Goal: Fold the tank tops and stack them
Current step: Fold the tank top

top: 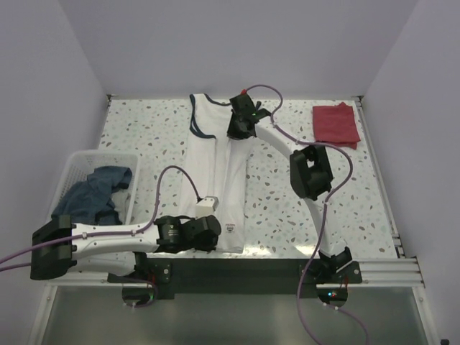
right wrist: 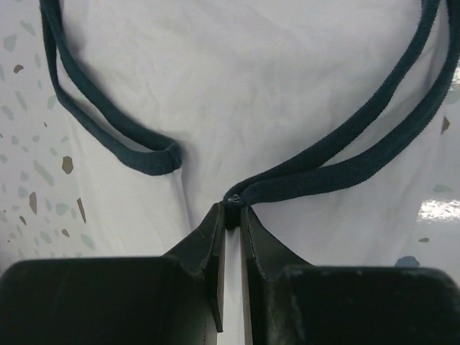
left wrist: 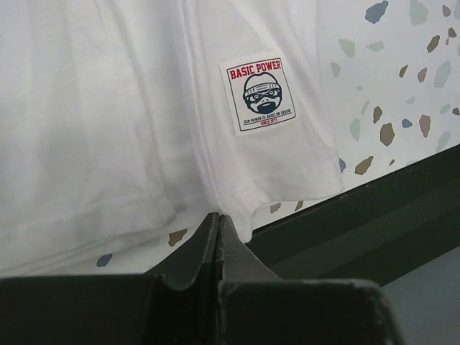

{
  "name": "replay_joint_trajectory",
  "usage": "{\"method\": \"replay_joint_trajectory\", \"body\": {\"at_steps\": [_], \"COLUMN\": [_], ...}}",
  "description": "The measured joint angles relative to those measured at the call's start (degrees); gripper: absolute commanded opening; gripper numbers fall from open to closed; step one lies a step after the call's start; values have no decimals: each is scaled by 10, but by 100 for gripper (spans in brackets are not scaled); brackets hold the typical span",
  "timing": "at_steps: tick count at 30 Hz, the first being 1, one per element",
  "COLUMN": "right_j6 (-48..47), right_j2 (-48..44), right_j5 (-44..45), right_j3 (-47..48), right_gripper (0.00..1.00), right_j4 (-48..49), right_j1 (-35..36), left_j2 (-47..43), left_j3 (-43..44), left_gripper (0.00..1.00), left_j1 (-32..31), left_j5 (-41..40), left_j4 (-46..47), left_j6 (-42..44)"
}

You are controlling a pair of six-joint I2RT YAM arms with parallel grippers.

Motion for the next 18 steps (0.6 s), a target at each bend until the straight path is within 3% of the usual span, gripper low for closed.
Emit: {"method": "replay_joint_trajectory", "body": {"at_steps": [18], "right_j6": [8], "right_j2": [66], "right_j5": [14], "right_j3": [90], "right_gripper": [0], "right_j4": [-14], "right_j1": [38], "left_j2": [-30], "left_j3": [-21], "left_gripper": [0], "left_j1": [0], "left_j5": [-7], "left_j4": [-34], "left_j6": [-30]}}
